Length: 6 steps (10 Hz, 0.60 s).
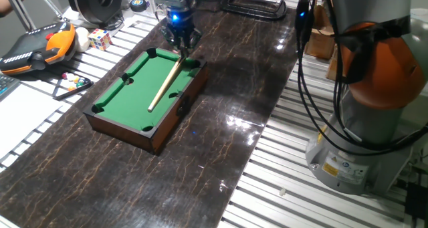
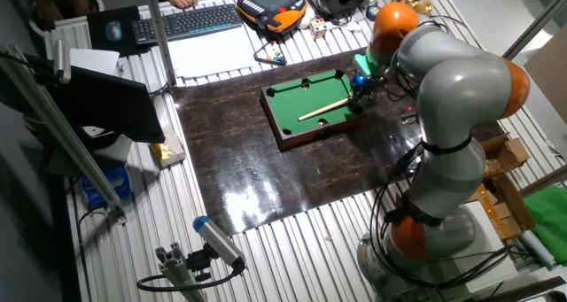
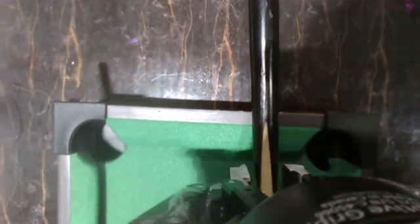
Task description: Hit the pool ball
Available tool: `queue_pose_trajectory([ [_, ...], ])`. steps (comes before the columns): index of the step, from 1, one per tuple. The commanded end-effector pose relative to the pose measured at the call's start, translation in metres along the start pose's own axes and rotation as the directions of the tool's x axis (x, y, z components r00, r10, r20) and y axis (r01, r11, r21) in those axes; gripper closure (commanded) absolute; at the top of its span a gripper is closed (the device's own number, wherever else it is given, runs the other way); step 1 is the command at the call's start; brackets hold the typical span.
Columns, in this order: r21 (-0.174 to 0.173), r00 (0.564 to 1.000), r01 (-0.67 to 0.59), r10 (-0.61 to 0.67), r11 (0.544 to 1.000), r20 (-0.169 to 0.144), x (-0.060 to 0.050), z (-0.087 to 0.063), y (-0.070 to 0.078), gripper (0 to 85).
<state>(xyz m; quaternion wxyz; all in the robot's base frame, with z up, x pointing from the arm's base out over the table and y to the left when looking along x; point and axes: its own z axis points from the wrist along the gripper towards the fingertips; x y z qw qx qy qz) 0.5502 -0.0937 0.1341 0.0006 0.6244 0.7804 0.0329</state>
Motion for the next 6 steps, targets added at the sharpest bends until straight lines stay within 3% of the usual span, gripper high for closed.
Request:
queue_pose_trajectory([
  [1, -0.002, 0.989, 0.150, -0.150, 0.989, -0.006, 0.000, -0.002, -0.002, 84.3],
  [3, -0.011, 0.937, 0.346, -0.347, 0.938, -0.035, 0.001, -0.006, -0.008, 84.3],
  [4, -0.022, 0.892, 0.445, -0.445, 0.895, -0.079, 0.001, -0.008, -0.011, 84.3],
  [6, -0.004, 0.793, 0.603, -0.601, 0.797, -0.100, 0.003, -0.010, -0.016, 84.3],
])
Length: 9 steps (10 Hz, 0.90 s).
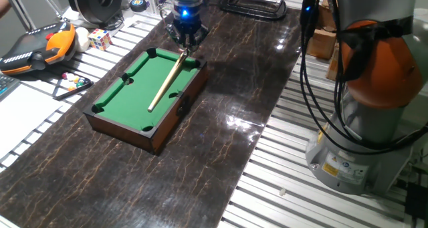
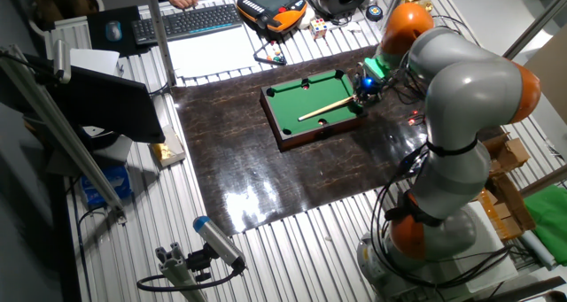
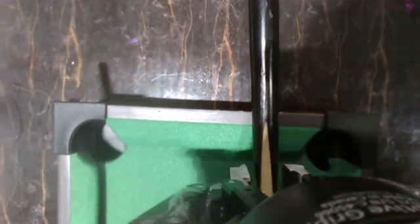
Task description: Hit the pool ball
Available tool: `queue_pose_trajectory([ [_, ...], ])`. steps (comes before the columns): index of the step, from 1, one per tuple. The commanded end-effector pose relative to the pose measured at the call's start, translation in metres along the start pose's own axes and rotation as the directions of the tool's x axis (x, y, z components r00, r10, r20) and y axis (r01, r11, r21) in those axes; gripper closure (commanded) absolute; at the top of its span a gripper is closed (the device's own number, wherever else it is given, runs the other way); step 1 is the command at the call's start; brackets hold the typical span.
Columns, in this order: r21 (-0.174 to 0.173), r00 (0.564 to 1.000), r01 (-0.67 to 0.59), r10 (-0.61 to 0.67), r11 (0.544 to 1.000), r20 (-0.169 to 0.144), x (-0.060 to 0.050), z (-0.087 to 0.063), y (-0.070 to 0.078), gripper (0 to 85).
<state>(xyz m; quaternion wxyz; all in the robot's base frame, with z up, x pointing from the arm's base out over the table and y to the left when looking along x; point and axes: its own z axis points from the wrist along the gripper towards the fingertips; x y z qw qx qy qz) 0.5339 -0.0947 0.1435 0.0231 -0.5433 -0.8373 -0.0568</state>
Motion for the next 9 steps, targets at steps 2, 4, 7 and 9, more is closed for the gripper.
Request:
queue_pose_trajectory([
  [2, 0.030, 0.890, 0.456, -0.454, 0.890, -0.046, 0.0001, 0.0003, -0.0002, 84.3],
  [4, 0.046, 0.875, 0.484, -0.482, 0.874, -0.042, -0.0007, 0.0014, 0.0010, 84.3],
  [7, 0.127, 0.811, 0.582, -0.584, 0.803, -0.025, 0.0038, 0.0051, 0.0009, 84.3],
  [9, 0.178, 0.765, 0.636, -0.644, 0.750, -0.021, 0.0041, 0.0059, 0.0008, 84.3],
])
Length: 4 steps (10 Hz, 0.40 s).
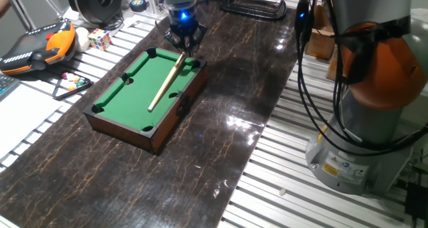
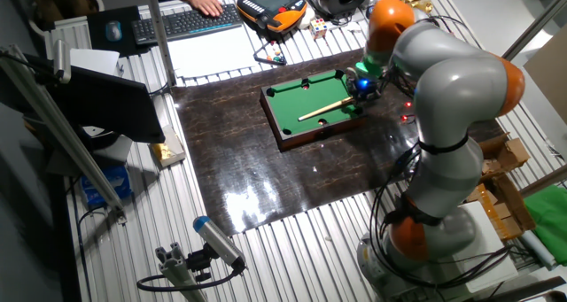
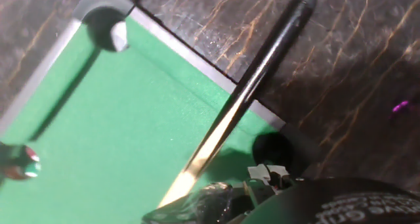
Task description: Hit the pool ball
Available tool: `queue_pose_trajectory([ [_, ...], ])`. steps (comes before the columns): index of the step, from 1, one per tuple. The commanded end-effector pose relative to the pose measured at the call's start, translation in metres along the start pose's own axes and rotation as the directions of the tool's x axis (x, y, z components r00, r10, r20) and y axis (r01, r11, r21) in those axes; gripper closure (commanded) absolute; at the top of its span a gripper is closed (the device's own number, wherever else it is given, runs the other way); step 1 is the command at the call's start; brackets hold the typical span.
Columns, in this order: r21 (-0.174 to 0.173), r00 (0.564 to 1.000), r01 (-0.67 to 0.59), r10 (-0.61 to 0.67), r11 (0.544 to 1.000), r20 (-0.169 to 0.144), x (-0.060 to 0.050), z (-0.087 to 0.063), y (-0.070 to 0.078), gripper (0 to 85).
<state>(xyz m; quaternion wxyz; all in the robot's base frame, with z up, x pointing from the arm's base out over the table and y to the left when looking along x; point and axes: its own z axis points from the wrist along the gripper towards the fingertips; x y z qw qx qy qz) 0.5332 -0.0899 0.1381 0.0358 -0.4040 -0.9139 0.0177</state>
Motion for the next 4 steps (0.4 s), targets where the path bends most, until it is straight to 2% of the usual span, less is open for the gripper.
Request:
queue_pose_trajectory([
  [1, 0.032, 0.923, 0.384, -0.384, 0.923, 0.021, -0.0006, 0.0005, 0.0004, 84.3],
  [4, 0.027, 0.918, 0.396, -0.396, 0.918, 0.014, -0.0006, 0.0006, 0.0003, 84.3],
])
